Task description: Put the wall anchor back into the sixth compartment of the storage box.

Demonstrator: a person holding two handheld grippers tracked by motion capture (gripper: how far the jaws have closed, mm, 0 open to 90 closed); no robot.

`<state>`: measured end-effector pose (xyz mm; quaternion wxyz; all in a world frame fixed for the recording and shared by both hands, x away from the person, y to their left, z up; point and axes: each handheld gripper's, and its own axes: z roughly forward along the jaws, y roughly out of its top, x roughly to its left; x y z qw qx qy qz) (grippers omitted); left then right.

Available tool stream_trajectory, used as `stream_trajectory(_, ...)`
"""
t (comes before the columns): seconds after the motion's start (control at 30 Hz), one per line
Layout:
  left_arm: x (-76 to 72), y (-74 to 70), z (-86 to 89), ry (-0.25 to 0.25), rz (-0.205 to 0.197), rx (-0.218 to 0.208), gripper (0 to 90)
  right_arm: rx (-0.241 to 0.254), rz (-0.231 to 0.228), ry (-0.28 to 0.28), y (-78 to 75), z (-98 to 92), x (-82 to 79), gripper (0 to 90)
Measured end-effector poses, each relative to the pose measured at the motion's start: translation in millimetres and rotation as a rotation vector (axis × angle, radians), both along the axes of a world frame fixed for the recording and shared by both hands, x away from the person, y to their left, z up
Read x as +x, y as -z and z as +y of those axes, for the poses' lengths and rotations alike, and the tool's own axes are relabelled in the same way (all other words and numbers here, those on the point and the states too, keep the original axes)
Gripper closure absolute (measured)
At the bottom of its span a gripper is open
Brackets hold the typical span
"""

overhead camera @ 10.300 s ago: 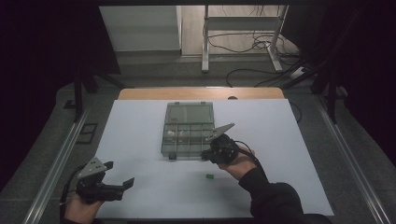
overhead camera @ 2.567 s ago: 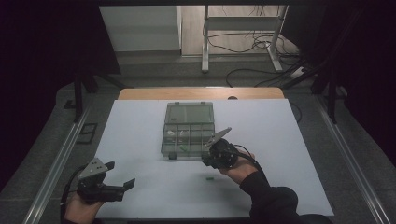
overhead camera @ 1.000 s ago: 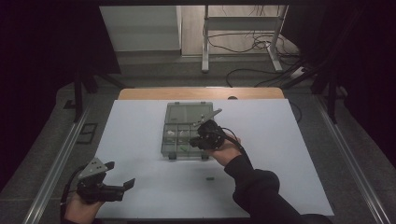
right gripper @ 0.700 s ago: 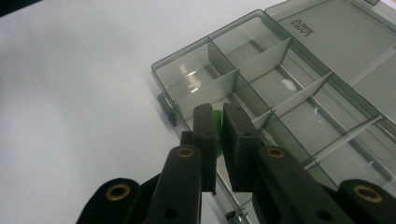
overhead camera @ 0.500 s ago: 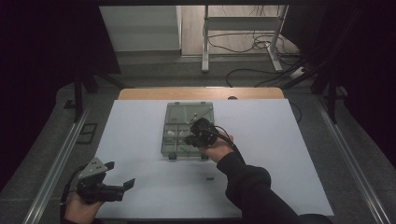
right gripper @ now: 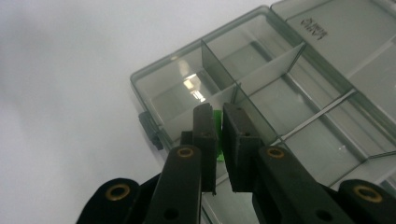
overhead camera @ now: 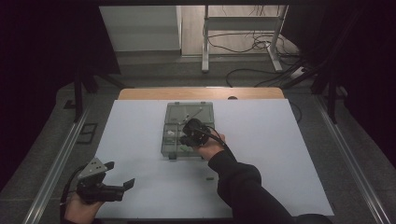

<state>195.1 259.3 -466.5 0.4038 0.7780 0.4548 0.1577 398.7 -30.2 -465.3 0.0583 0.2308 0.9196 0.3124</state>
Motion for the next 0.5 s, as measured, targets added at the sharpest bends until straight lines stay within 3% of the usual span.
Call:
stream_trajectory(0.3,0.0,0.0,-0.1,0.0,0.0,0.001,2.5,-0.001,-0.003,0.007,0.1,-0.4,-1.0,77.4)
stream_trajectory(0.5,-0.1,0.0,-0.2,0.001,0.0,0.003,2.5,0.011,-0.028,-0.002,-7.8,-4.6,-6.2,68.2)
